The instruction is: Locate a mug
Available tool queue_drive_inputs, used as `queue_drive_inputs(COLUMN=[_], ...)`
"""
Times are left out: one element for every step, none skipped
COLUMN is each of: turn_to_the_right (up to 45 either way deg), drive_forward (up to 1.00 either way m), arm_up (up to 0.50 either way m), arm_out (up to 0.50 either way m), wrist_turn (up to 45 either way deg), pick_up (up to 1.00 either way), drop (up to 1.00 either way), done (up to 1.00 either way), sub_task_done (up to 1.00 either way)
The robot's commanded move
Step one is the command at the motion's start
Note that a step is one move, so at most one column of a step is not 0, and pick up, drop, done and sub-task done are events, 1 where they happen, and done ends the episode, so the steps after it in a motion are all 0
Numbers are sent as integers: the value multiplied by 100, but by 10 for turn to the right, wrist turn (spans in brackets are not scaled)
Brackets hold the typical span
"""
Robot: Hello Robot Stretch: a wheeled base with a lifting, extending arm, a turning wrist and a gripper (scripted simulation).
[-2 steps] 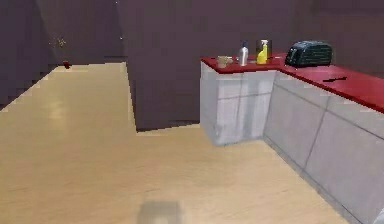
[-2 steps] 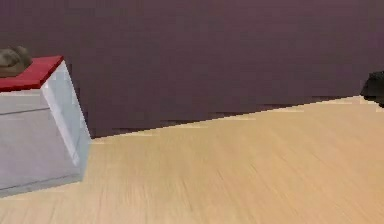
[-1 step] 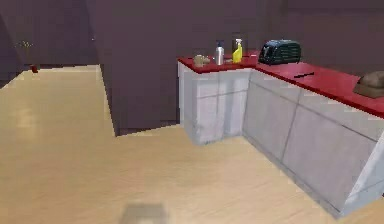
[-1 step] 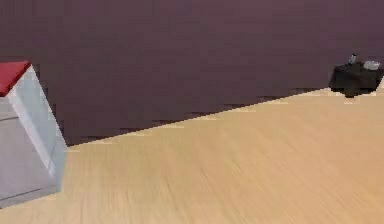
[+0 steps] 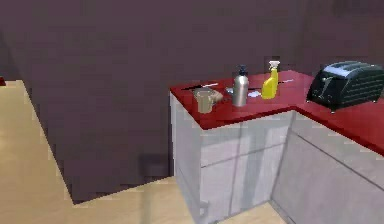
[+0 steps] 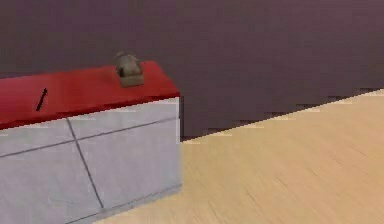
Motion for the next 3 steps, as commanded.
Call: queue_drive_inputs(turn_to_the_right=[120, 0, 0], drive_forward=[0, 20, 0], arm_up=[0, 0, 0], arm_out=[0, 0, 0], wrist_turn=[0, 0, 0], pick_up=[0, 0, 0], drop=[0, 0, 0], done=[0, 0, 100], sub_task_done=[0, 0, 0])
